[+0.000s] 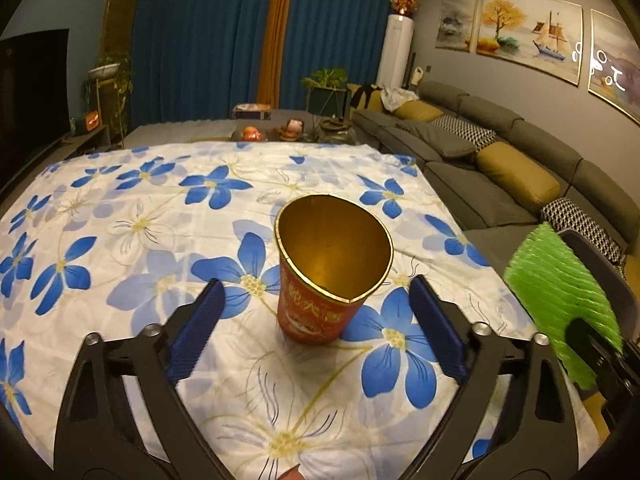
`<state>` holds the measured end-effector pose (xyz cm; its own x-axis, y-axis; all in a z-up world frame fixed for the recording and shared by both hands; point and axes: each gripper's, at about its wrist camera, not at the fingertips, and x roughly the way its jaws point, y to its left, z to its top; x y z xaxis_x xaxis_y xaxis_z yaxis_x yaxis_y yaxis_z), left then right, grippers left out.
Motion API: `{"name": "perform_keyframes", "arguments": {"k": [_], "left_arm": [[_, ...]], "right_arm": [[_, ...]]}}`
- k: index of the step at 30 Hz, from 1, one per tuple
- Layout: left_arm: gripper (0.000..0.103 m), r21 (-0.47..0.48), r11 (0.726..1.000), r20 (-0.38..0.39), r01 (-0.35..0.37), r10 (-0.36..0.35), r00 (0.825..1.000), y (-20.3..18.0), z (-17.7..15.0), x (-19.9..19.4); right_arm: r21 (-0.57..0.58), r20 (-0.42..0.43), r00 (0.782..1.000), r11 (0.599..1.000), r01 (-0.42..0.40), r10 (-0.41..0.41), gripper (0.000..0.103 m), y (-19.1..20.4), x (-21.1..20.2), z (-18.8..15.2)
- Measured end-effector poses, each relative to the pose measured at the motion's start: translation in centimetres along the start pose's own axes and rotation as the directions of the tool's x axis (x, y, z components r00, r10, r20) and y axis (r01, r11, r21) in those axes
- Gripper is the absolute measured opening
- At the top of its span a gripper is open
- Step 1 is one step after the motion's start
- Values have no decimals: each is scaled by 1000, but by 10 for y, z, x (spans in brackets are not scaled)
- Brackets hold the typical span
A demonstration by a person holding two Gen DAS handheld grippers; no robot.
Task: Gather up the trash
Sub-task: 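Grasp the red paper cup with left tool while right tool grasps the green foam net, then carry the red cup and green net over the grey bin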
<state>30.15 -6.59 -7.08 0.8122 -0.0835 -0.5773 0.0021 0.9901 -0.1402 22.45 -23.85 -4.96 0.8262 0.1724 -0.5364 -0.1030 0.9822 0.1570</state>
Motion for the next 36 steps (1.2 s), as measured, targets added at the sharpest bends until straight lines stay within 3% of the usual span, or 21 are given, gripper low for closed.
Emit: {"name": "perform_keyframes", "arguments": {"k": [6, 10, 14, 28, 36], "left_arm": [[56, -20, 1000, -42, 22, -22, 999, 0, 3, 12], [49, -17, 999, -49, 29, -30, 998, 1, 3, 13], [47, -15, 999, -49, 45, -45, 998, 1, 2, 5], [47, 51, 992, 10, 114, -115, 993, -20, -24, -77], [47, 82, 984, 20, 159, -161, 987, -44, -27, -98]], "right_arm": [[28, 0, 1000, 1000, -8, 8, 22, -6, -1, -1], [36, 11, 1000, 999, -9, 9, 22, -10, -5, 0], [47, 29, 1000, 999, -13, 12, 22, -10, -13, 0], [49, 85, 996, 999, -10, 6, 22, -12, -50, -7], [50, 118, 993, 999, 22, -28, 22, -13, -71, -4]]}}
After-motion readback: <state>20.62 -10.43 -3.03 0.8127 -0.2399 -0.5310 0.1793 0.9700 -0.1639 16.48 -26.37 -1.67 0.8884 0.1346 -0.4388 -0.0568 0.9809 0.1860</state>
